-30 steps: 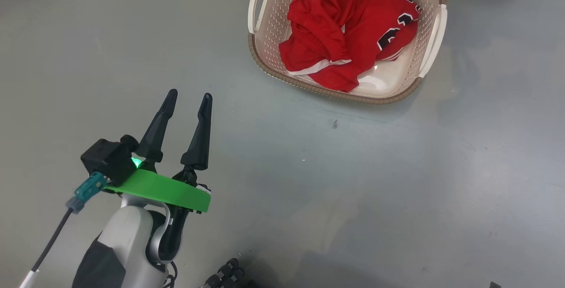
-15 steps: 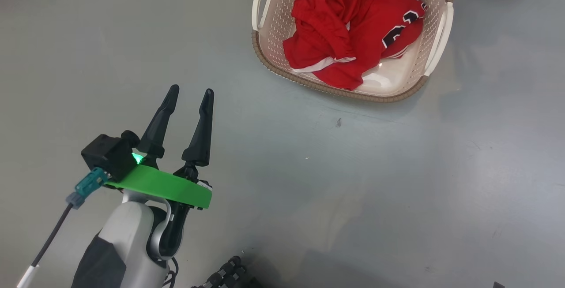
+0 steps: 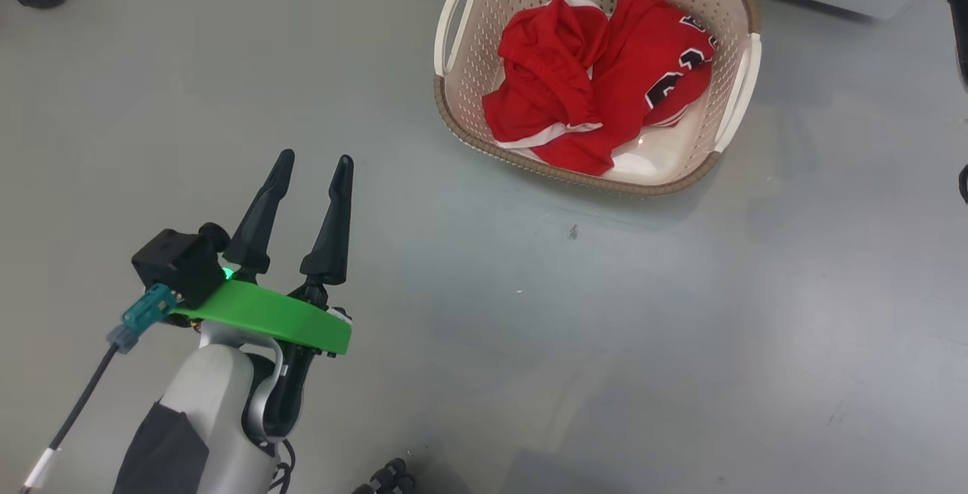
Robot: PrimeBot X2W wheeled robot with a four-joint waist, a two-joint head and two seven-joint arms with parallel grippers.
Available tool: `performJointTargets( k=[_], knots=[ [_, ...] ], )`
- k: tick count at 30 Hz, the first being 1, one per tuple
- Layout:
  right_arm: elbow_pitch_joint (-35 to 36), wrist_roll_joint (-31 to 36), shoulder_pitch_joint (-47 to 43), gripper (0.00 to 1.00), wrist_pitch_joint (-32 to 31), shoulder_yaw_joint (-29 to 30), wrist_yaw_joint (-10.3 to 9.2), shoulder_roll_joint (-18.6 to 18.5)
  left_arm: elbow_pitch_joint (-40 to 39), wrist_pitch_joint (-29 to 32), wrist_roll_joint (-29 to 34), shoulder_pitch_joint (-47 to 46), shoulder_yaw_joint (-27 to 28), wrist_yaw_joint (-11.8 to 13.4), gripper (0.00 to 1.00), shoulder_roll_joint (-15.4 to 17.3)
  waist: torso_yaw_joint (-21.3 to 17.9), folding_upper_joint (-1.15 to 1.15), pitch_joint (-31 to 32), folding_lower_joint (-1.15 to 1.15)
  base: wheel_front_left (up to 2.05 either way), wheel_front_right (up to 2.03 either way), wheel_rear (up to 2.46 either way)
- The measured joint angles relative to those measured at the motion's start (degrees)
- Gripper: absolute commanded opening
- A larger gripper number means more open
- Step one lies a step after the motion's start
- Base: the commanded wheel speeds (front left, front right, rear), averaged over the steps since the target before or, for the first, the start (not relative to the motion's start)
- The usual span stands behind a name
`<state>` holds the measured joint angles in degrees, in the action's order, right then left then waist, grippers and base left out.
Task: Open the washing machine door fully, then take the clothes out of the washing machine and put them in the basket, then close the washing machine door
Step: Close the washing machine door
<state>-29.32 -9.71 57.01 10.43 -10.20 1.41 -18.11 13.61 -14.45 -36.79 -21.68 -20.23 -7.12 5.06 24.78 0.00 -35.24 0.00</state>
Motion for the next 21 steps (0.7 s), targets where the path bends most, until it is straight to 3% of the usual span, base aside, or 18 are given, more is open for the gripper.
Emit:
performJointTargets(
  k=[10,21],
  knots=[
    [-2.92,-2.44,-7.55,0.0,1.99,1.0,0.45,0.53,1.69,0.0,0.55,0.52,2.18,-0.01,1.0,1.92,-1.96,0.0,5.5,0.0,0.0,0.0,0.0],
    [-3.32,-5.41,-16.52,0.0,3.21,1.56,1.05,4.31,2.61,0.01,1.52,3.46,3.72,-0.07,1.0,3.31,-5.99,0.0,12.22,0.0,0.0,0.0,0.0]
  ],
)
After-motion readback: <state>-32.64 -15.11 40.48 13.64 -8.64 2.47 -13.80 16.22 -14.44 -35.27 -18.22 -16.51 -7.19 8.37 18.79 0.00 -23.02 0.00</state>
